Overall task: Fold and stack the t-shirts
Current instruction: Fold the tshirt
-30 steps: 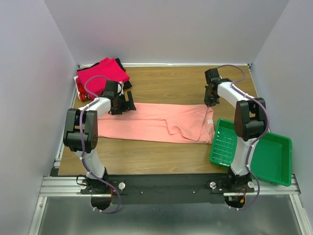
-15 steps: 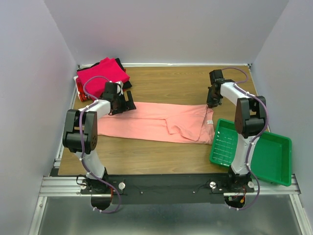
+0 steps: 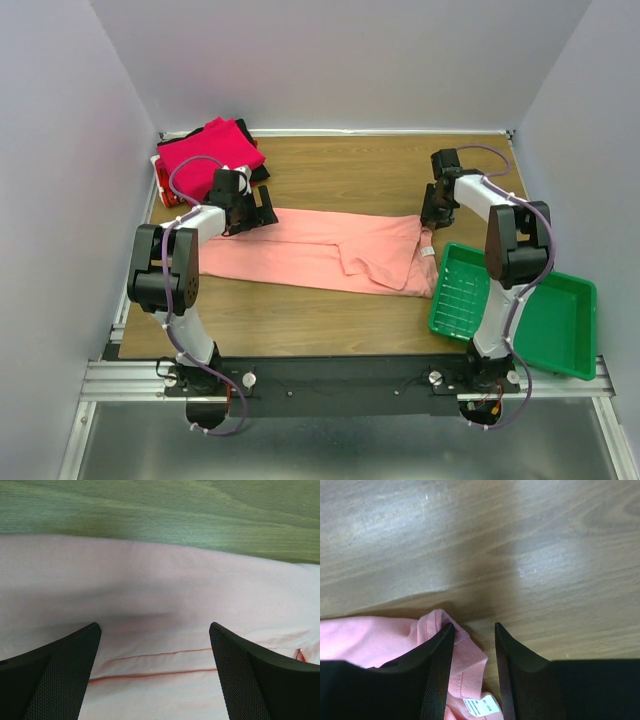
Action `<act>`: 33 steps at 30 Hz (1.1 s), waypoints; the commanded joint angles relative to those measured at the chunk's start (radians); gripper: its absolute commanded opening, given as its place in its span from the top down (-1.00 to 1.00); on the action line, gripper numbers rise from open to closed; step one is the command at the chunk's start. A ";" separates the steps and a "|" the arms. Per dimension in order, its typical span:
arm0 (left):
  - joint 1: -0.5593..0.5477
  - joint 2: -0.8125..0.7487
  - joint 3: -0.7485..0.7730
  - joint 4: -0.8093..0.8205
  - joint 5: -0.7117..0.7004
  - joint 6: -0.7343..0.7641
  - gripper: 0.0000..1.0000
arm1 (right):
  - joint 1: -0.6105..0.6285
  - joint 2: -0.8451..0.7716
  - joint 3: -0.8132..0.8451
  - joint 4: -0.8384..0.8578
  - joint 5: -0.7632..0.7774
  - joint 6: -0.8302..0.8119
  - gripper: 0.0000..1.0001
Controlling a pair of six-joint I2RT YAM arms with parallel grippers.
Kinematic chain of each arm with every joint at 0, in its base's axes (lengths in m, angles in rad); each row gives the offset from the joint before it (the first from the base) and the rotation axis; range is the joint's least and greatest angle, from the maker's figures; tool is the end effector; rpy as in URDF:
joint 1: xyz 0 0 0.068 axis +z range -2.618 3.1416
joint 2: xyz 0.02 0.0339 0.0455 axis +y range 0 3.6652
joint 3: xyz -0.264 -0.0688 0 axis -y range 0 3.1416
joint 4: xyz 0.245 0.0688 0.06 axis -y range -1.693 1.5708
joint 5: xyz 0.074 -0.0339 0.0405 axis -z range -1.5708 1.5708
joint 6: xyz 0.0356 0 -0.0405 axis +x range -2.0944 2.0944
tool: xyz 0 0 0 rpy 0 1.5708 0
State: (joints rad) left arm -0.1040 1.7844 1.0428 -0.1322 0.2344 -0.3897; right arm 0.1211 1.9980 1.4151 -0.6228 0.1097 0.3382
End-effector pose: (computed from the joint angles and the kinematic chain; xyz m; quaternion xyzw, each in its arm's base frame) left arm 0.3640 -0.0463 0.1670 -0.0934 0.9296 -0.1894 0.3020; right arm 0.4035 0.0452 0.1668 0.1163 0.9750 -0.0112 0.1888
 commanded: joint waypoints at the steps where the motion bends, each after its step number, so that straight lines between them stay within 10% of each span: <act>1: 0.013 0.040 -0.041 -0.081 -0.053 0.009 -0.97 | -0.014 -0.041 -0.041 -0.018 -0.038 -0.002 0.13; 14: 0.023 0.040 -0.043 -0.092 -0.058 0.015 -0.97 | -0.023 0.016 -0.035 -0.018 -0.073 -0.013 0.93; 33: 0.023 -0.098 -0.199 -0.144 -0.070 -0.020 -0.97 | -0.031 0.346 0.413 -0.038 -0.076 -0.022 0.99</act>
State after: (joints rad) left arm -0.0910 1.6855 0.9222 -0.1154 0.2176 -0.3874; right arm 0.0990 2.2364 1.7699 -0.6407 0.0402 0.3130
